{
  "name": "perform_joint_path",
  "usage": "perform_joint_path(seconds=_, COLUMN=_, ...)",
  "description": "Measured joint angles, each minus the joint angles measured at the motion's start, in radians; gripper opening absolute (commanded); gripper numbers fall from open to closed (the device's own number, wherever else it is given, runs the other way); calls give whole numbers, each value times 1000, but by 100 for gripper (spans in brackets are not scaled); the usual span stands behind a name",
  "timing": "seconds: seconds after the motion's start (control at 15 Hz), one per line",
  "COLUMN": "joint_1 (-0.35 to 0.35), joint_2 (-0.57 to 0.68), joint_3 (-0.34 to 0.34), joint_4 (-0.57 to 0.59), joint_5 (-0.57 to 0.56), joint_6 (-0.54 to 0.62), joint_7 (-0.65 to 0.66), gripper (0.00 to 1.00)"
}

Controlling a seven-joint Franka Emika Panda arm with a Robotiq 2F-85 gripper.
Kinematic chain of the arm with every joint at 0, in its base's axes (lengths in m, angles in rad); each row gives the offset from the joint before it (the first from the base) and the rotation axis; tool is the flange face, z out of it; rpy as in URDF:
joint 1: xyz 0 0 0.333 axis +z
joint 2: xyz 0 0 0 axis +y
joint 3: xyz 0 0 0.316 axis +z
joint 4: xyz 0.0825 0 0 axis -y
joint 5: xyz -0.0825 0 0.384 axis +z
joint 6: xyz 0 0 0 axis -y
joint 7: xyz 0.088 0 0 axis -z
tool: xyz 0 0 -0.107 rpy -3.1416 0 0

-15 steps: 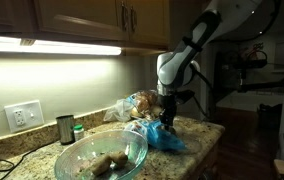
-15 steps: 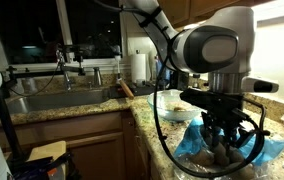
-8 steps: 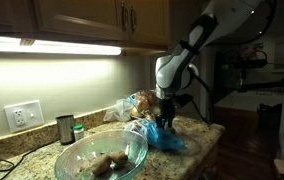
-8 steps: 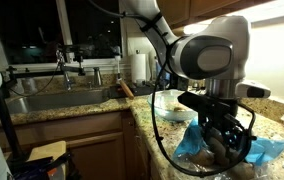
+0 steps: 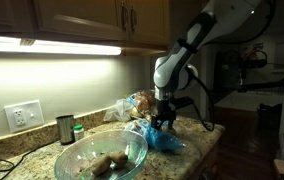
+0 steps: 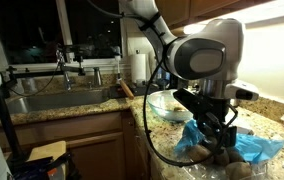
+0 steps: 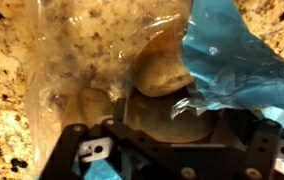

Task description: Remove three potatoes from the plastic bag and place them in the glass bowl on the left

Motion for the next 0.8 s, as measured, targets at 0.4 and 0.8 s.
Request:
perform_joint_path(seconds=0.4, joint_1=18, joint_2=-40, joint_3=0, joint_4=-60, joint_5=0, joint_6=0, joint_7=100, gripper=100)
perform_joint_path(seconds=0.8, joint_1=14, joint_2=-73, joint_3=-11, joint_4=-123, joint_5=42, joint_6=2, joint_7=135, gripper=100)
